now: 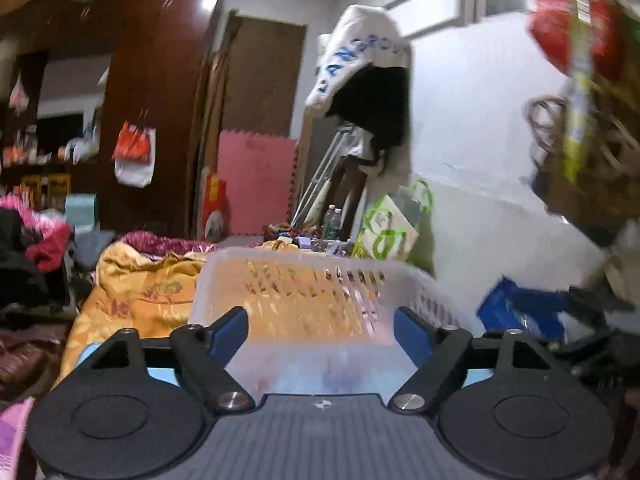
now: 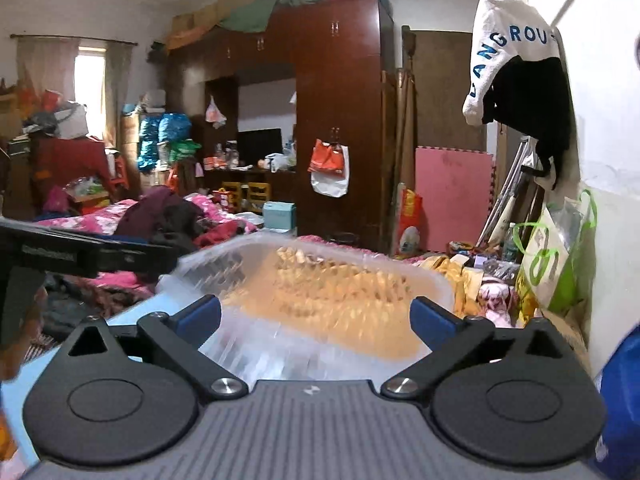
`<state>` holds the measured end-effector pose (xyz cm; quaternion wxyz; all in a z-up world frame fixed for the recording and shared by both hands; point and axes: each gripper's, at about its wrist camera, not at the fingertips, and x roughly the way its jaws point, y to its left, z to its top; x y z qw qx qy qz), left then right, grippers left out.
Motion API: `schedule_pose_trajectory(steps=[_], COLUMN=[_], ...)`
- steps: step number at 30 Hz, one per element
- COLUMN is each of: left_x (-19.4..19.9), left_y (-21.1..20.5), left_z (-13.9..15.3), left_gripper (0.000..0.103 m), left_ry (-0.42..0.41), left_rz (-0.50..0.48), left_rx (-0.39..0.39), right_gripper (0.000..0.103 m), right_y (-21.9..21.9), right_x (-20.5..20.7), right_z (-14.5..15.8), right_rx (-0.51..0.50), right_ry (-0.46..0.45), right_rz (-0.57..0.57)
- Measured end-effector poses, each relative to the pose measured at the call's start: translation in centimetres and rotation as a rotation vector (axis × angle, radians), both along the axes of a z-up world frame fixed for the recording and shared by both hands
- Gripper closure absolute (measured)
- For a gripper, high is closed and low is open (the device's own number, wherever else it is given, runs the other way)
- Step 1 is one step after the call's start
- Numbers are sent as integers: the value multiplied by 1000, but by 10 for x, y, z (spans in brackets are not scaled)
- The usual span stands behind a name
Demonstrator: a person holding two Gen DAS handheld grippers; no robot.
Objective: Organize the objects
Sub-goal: 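Carry both items over the white basket and open both grippers to drop them, then grasp the clear bag with dark item left while right grasps a clear-wrapped packet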
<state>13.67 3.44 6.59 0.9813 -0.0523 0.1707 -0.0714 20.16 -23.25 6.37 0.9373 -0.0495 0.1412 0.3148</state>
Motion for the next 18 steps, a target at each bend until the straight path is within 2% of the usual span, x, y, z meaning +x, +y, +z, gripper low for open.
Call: schedule_pose_trajectory(steps=[5, 7, 8, 10, 11, 12, 14, 16, 18], left_x=[-88, -108, -115, -127, -131, -135, -139, -141, -139], left_y=[0, 3, 5, -1, -9, -19, -42, -63, -77], left_z=[-45, -64, -71, -78, -80, -80, -82, -89, -95], left_gripper=[18, 18, 18, 18, 18, 18, 18, 18, 18], left_ry=[-90, -93, -81, -76, -75, -75, -60, -30, -5], left_rz=[21, 42, 50, 16, -13, -27, -42, -55, -65], left_rx=[81, 57, 20, -37, -30, -9, 50, 98, 141], right_gripper=[0, 0, 0, 0, 0, 0, 1, 14, 20], right_y=[-34, -43, -47, -51, -51, -49, -34, -20, -14], right_x=[-65, -81, -89, -99, -105, -107, -112, -115, -113], right_z=[-53, -73, -81, -89, -94, -95, -98, -101, -104], right_rx=[-18, 10, 36, 87, 109, 112, 41, -37, -53], right_ry=[17, 50, 63, 68, 61, 54, 47, 8, 8], right_rz=[-9, -10, 3, 21, 29, 35, 47, 29, 34])
